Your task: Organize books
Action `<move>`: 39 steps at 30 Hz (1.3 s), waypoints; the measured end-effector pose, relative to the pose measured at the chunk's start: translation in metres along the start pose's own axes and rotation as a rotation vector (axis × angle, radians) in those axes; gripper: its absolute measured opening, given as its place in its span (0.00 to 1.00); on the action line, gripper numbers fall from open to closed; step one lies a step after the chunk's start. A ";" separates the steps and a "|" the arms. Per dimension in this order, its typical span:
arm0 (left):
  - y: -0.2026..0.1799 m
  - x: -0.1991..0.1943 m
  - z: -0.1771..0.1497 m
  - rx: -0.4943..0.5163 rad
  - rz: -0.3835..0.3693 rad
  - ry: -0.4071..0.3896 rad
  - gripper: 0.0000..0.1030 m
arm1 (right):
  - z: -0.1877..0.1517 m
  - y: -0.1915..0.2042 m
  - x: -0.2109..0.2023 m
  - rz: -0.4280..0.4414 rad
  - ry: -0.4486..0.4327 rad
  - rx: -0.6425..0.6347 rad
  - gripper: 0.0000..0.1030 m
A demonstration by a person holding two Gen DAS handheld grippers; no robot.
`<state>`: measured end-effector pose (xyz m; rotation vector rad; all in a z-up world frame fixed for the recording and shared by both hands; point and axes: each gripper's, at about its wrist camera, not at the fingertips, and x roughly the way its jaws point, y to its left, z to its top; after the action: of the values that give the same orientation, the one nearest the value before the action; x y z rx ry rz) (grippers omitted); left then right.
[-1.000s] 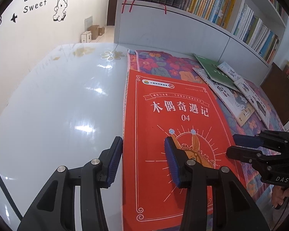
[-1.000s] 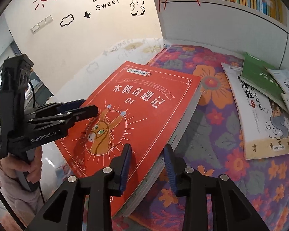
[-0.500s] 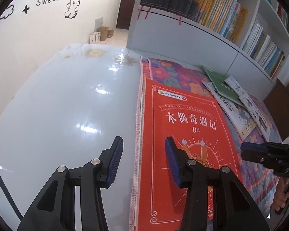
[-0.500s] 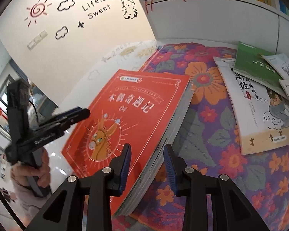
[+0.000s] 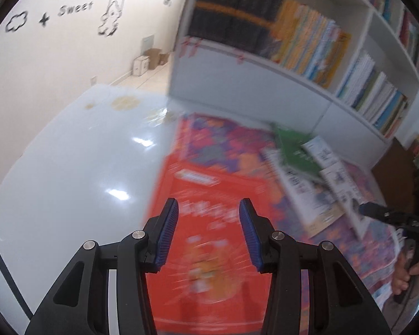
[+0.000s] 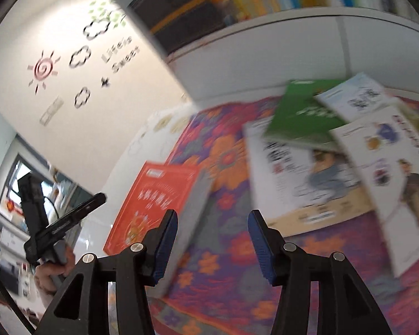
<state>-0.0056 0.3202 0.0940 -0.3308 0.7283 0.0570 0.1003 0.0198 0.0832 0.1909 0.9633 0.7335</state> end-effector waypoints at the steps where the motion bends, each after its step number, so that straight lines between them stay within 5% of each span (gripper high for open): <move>1: -0.021 0.002 0.005 0.019 -0.010 -0.007 0.42 | 0.003 -0.014 -0.009 -0.008 -0.010 0.016 0.49; 9: -0.168 0.052 0.010 0.164 -0.088 0.023 0.42 | 0.016 -0.137 -0.064 -0.078 -0.078 0.179 0.49; 17: -0.282 0.162 -0.039 0.020 -0.221 0.159 0.42 | 0.023 -0.245 -0.088 -0.202 -0.179 0.307 0.49; 21: -0.297 0.185 -0.057 0.045 -0.156 0.151 0.42 | 0.020 -0.274 -0.086 -0.207 -0.170 0.345 0.49; 39: -0.290 0.197 -0.067 0.081 -0.180 0.110 0.45 | 0.007 -0.304 -0.062 -0.216 -0.161 0.371 0.51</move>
<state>0.1460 0.0120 -0.0024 -0.3230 0.8042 -0.1619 0.2308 -0.2461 -0.0097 0.4554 0.9426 0.3311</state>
